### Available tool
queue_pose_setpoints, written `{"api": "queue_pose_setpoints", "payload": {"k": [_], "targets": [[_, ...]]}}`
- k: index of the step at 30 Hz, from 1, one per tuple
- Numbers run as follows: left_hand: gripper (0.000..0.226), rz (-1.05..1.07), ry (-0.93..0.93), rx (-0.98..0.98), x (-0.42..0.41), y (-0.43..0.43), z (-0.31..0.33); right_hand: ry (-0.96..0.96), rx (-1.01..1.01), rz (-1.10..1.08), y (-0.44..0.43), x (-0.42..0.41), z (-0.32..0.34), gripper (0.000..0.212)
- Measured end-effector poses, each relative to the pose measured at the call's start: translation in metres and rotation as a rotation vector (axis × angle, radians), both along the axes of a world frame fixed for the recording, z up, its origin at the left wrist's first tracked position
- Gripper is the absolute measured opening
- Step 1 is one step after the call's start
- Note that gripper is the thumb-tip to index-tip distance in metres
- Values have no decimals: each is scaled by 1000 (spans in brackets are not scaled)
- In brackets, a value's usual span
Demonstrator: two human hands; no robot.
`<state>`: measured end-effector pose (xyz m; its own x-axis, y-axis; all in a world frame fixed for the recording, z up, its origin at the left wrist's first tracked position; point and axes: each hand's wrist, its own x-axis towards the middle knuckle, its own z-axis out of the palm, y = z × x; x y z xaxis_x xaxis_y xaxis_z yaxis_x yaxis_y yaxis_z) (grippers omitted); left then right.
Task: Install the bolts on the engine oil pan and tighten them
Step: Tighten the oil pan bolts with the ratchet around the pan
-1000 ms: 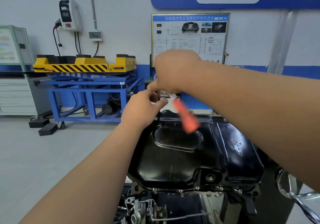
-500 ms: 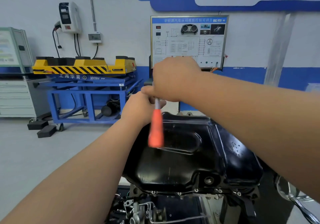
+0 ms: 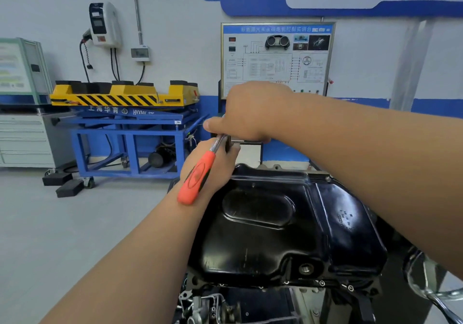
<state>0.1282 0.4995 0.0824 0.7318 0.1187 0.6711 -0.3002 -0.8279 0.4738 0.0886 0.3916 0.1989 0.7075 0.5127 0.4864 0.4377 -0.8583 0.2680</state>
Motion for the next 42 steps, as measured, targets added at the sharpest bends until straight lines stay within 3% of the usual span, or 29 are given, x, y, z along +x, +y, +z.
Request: {"api": "queue_pose_setpoints", "payload": {"k": [3, 8, 12, 16, 23, 26, 30, 38, 42], "targets": [[26, 59, 56, 138, 2, 2, 0, -19, -90, 19, 4, -8, 4, 44], [29, 7, 128, 111, -3, 2, 6, -129, -267, 40, -2, -15, 7, 14], [33, -10, 176, 84, -8, 3, 7, -153, -219, -17, 1, -19, -4, 29], [14, 29, 318, 100, -3, 3, 5, -14, -77, -90, 3, -21, -11, 43], [37, -11, 205, 120, -7, 0, 7, -122, -256, -17, -4, -27, -4, 23], [35, 14, 180, 87, -6, 2, 5, -158, -243, -27, -1, -24, -10, 26], [25, 76, 140, 39, -8, 2, 3, -22, -69, -113, -5, -19, -9, 41], [15, 73, 45, 39, -11, 1, 2, -199, -253, -26, -6, -18, -1, 29], [25, 74, 70, 11, -13, 1, 4, -94, -122, -56, -5, -16, -11, 40]]}}
